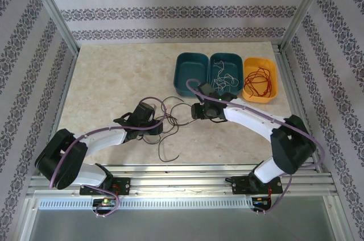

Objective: Untangle the cables

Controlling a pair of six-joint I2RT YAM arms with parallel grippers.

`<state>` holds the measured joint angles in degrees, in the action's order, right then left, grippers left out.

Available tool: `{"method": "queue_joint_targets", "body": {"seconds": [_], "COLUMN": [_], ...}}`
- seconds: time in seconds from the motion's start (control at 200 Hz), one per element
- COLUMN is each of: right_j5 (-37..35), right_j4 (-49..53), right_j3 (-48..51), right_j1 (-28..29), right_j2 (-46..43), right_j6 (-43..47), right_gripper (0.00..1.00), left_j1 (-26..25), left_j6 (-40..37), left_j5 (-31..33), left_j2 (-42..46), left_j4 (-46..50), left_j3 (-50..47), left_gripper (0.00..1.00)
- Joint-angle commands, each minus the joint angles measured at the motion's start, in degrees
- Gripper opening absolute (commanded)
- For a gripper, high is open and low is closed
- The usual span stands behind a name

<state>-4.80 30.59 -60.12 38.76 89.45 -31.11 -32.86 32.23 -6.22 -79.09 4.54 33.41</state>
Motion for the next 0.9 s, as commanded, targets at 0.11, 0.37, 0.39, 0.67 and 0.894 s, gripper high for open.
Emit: {"method": "queue_joint_targets", "body": {"seconds": [0.11, 0.37, 0.39, 0.67, 0.894], "right_j5": [-1.9, -2.0, -2.1, -0.6, -2.6], "right_j4": [1.0, 2.1, 2.1, -0.4, -0.7], "right_j3": [-5.0, -5.8, -5.5, -2.5, -3.1], "right_j1": [2.7, 3.6, 3.7, 4.4, 3.7], "right_j2": [8.9, 12.8, 12.8, 13.8, 16.3], "right_j6": [-3.8, -5.7, -5.8, -7.9, -7.8], "right_gripper": [0.54, 0.54, 0.54, 0.55, 0.51], "left_j1": [0.7, 0.8, 0.7, 0.7, 0.8], "left_j6": [1.6, 2.2, 2.2, 2.6, 2.8], "left_j5": [0.2, -0.1, -0.2, -0.8, -0.2], "left_j2": [-1.5, -3.9, -4.0, -5.3, -4.7], "left_j4": [-3.6, -6.0, -6.2, -7.4, -7.0], "left_j3": [-0.9, -1.2, -1.2, -1.2, -1.4], "left_gripper": [0.40, 0.30, 0.30, 0.23, 0.13]}}
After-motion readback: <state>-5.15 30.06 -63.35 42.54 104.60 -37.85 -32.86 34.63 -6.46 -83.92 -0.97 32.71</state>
